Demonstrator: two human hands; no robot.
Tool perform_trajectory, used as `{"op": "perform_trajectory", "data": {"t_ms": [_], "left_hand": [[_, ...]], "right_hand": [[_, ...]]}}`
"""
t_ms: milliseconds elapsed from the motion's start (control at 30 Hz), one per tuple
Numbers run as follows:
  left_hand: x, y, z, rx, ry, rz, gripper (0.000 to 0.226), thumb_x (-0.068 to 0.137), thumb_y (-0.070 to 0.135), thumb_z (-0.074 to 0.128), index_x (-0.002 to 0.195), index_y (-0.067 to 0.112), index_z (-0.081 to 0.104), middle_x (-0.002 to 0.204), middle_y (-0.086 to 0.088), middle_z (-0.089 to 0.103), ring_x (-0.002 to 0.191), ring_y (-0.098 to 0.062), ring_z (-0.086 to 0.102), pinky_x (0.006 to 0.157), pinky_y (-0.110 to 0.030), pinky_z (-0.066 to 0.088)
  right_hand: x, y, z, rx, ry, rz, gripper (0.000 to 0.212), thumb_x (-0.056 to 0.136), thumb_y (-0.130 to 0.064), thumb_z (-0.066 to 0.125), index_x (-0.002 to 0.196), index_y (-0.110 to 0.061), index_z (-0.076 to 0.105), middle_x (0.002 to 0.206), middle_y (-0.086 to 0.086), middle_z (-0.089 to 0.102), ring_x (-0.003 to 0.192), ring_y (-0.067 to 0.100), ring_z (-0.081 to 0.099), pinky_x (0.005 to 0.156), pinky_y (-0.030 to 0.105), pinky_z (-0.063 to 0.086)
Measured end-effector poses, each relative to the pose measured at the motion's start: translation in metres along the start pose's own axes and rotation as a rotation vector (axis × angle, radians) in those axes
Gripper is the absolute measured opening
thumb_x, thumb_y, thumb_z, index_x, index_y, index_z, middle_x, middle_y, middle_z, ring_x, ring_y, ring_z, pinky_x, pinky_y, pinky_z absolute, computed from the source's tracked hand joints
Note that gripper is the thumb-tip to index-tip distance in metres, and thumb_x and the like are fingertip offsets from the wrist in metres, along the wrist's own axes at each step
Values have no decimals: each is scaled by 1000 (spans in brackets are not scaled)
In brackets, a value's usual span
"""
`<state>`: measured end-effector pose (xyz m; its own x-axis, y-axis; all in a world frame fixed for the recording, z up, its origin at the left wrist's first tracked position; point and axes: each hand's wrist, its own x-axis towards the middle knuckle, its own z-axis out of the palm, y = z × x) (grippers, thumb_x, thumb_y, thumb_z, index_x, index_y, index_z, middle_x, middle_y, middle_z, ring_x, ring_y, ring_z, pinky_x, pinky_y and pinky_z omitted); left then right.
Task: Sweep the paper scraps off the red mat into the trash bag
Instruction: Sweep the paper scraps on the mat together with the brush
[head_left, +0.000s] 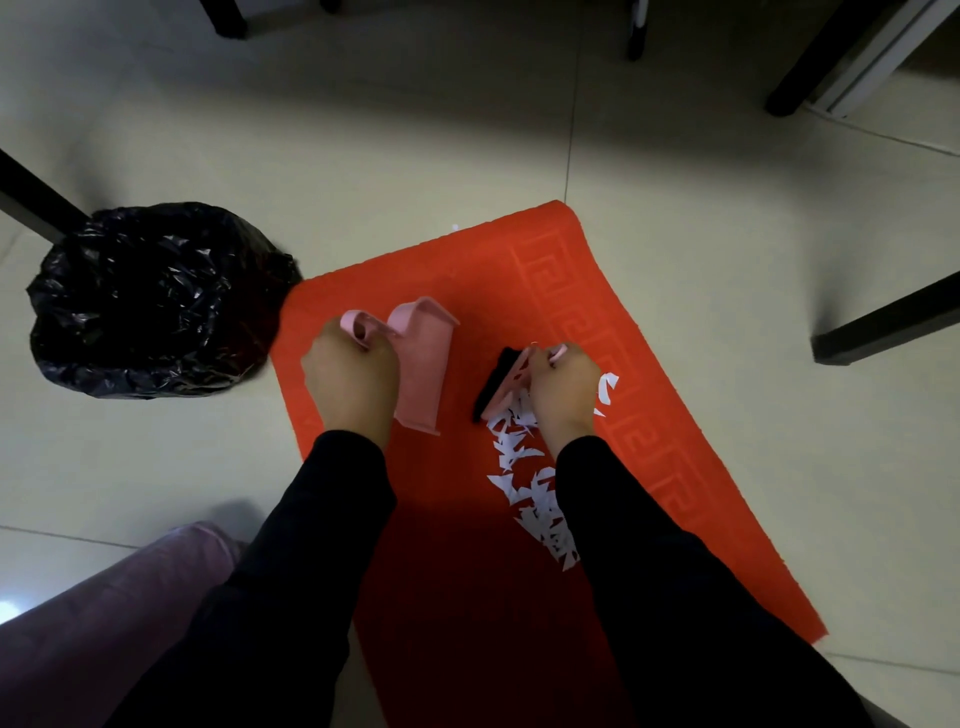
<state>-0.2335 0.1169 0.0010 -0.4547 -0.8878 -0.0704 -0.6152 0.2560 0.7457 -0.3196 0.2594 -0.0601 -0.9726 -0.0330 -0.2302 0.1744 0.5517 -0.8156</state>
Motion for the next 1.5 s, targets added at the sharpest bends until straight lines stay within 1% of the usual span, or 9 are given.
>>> {"op": "perform_trajectory", "data": {"t_ms": [133,400,567,733,967,1167,1233,1333,1500], "left_hand": [[-6,2,-1,11,1,8,18,91,11,44,78,3,52,64,-4,44,68,-23,42,59,-25,26],[-11,7,0,12,12,-12,16,92,13,43,79,6,50,76,-12,49,71,-25,43,63,-29,29],[-14,10,4,27,-11,-20,17,92,12,42,77,6,46,66,-5,45,67,-23,43,48,-25,23],[-19,14,7,24,-20,-11,18,92,15,42,80,4,50,75,-10,50,71,-24,46,60,-29,31],[-23,25,12,-64,-78,12,35,89,9,44,56,14,34,56,1,38,51,-15,34,45,-23,26],[-41,47,19,-107,-196,112,43,85,-2,45,50,23,36,50,0,38,45,-12,31,37,-15,25],[-46,51,22,-113,-215,119,45,85,-2,44,49,24,37,49,0,39,45,-13,31,41,-18,25],[-51,52,27,-111,-221,124,47,87,-3,44,49,24,37,48,1,39,44,-13,31,38,-15,24],[-48,47,30,-68,-183,118,43,88,1,43,51,21,36,51,0,41,45,-13,34,45,-24,25]], "right_hand": [[-10,3,-12,-26,-8,29,37,89,-3,49,57,-15,33,53,1,38,43,12,34,41,22,26],[-14,-6,-37,27,35,-34,33,83,3,48,57,-12,34,52,4,39,42,12,29,35,14,22],[-17,-8,-46,79,40,-52,22,82,2,49,63,-7,44,56,7,45,44,13,33,37,13,23],[-21,2,-52,78,40,-13,20,82,3,50,64,-6,46,55,6,43,45,13,33,37,14,25],[-26,11,-58,89,13,-33,24,90,-6,52,66,-4,50,57,10,52,42,6,39,44,15,30],[-29,0,-71,98,-69,-102,18,91,-4,50,80,5,59,75,26,63,50,15,45,44,14,33],[-29,-5,-77,139,-69,-141,17,90,-2,49,78,6,58,77,29,62,54,30,51,49,25,41],[-26,-9,-86,204,-53,-140,21,89,-6,52,68,-7,56,72,24,64,61,37,57,62,44,51],[-19,-10,-101,204,22,-94,29,83,0,47,61,-18,53,60,9,63,53,20,57,60,39,51]]}}
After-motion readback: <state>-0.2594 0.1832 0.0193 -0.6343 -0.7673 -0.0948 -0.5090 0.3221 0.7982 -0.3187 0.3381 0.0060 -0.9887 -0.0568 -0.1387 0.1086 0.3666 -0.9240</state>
